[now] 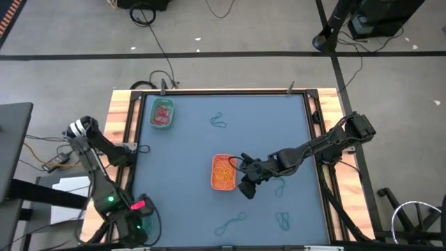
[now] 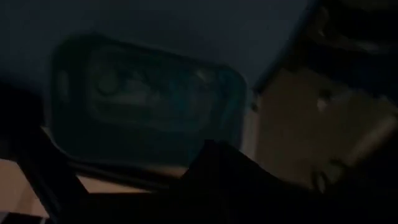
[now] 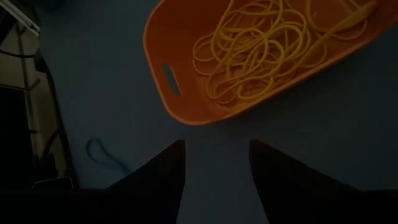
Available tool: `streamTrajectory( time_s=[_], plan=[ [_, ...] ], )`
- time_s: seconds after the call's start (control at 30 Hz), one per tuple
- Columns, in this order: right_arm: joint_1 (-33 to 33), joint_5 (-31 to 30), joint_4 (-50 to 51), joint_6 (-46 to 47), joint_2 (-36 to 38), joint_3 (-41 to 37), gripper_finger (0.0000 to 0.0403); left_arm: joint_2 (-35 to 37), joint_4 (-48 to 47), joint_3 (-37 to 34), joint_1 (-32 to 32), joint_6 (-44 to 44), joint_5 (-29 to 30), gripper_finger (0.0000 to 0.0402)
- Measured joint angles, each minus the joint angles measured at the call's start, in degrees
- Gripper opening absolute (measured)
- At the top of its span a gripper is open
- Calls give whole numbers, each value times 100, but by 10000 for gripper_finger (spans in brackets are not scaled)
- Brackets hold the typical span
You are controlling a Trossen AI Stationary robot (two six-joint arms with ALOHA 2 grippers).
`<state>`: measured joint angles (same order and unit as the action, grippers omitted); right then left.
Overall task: Sort rubber bands into baskets
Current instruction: Put the blue rubber band into the blue bin
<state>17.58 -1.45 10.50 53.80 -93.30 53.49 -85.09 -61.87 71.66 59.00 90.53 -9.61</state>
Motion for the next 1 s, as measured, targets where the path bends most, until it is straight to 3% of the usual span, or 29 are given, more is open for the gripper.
streamTrajectory(
  time_s=[0.13,0.37,0.47,0.73,1.0],
  plan=[
    [-8,4,0,15,0,0,189,-219,-427,0,-20,189,314,36],
    [-24,133,9,17,0,0,189,-213,-1229,-4,-142,102,522,148],
    [-114,135,-20,-26,0,0,189,-91,-1380,-4,-269,-315,689,182],
    [-1237,217,-185,-494,0,0,189,669,-960,-418,-1281,-1666,1503,169],
    [-2654,332,-81,-1720,-114,147,189,1377,469,-1506,-2695,-3450,1528,157]
  ],
)
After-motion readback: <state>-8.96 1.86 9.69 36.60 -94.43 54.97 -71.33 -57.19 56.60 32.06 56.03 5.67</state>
